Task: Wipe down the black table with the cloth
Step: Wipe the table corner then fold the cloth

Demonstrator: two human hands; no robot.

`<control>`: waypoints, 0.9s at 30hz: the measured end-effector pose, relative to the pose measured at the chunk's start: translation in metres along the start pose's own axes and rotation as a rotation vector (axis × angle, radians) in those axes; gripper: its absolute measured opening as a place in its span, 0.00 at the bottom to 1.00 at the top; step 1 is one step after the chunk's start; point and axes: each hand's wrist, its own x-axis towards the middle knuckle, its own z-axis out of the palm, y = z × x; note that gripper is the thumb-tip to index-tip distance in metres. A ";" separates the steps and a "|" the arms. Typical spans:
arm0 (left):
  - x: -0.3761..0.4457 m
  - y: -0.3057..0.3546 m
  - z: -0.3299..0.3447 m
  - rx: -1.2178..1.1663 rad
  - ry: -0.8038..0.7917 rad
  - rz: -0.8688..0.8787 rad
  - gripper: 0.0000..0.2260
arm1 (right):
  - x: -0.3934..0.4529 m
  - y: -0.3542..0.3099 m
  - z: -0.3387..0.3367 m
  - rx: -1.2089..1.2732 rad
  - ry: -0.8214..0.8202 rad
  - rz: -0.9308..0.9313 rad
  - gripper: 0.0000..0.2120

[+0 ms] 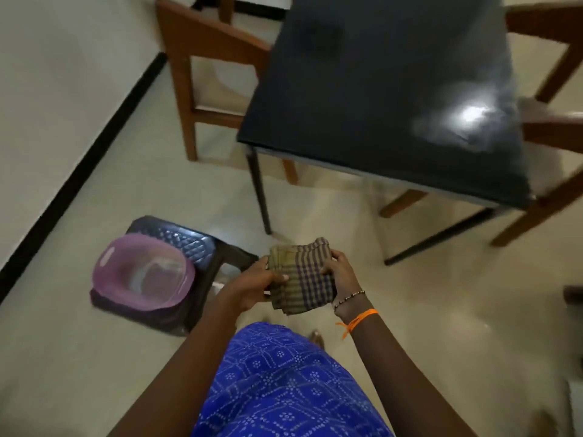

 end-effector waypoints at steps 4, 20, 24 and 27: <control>-0.007 -0.014 -0.037 -0.311 0.197 0.016 0.17 | 0.017 -0.003 0.053 -0.197 -0.136 0.036 0.17; -0.055 -0.071 -0.205 -1.024 0.636 0.215 0.16 | 0.045 0.077 0.294 -1.014 -0.687 -0.135 0.19; -0.029 -0.084 -0.232 -1.127 0.651 0.220 0.17 | 0.065 0.112 0.325 -1.153 -0.679 -0.180 0.18; -0.002 -0.087 -0.249 -1.135 0.721 0.174 0.17 | 0.082 0.142 0.344 -1.202 -0.667 -0.209 0.16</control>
